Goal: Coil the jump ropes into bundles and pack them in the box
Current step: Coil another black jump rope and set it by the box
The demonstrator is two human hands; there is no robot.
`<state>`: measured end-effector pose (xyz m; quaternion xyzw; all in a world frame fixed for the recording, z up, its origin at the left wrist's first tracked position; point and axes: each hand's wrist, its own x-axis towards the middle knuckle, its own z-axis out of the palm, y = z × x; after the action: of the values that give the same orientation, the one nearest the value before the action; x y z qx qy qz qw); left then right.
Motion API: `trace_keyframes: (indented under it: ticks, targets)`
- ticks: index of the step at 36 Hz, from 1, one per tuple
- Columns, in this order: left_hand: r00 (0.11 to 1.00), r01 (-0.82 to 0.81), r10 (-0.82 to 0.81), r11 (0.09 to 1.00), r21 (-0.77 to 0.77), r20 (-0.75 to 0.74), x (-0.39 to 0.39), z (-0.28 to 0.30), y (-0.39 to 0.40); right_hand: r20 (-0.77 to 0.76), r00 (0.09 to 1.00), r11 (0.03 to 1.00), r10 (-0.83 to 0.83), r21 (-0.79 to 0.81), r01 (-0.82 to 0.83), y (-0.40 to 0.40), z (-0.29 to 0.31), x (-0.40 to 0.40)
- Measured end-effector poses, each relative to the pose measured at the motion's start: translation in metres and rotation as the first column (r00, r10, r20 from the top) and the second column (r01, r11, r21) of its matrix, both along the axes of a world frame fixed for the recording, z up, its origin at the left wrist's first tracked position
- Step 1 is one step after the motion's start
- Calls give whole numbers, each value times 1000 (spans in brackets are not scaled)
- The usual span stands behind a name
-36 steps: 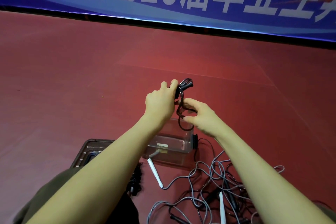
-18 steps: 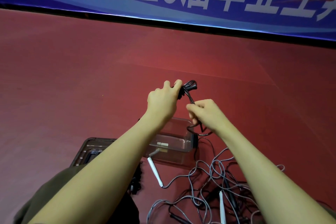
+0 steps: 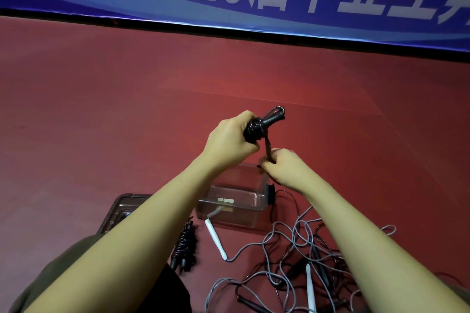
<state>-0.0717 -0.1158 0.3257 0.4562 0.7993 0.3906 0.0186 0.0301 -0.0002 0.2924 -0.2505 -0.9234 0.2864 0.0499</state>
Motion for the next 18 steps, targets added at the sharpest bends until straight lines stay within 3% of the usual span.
trace_keyframes:
  ticks: [4, 9, 11, 15, 18]
  targets:
    - [982, 174, -174, 985, 14, 71, 4, 1, -4, 40, 999, 992, 3, 129, -8, 4, 6, 3]
    - [967, 243, -252, 960, -141, -48, 5, -2, -10, 79, 996, 902, 30, 428, -61, 6, 25, 10]
    - [960, 242, -266, 944, -226, -84, 5, -1, -12, 94, 994, 828, 49, 553, -93, 10, 27, 10]
    - [929, 272, -350, 869, -414, -124, 8, 2, -16, 63, 992, 589, 113, 799, -118, 22, 22, 9]
    - [901, 247, -393, 813, -528, -183, 11, 2, -16, -25, 987, 522, 159, 851, -62, 23, 20, 10]
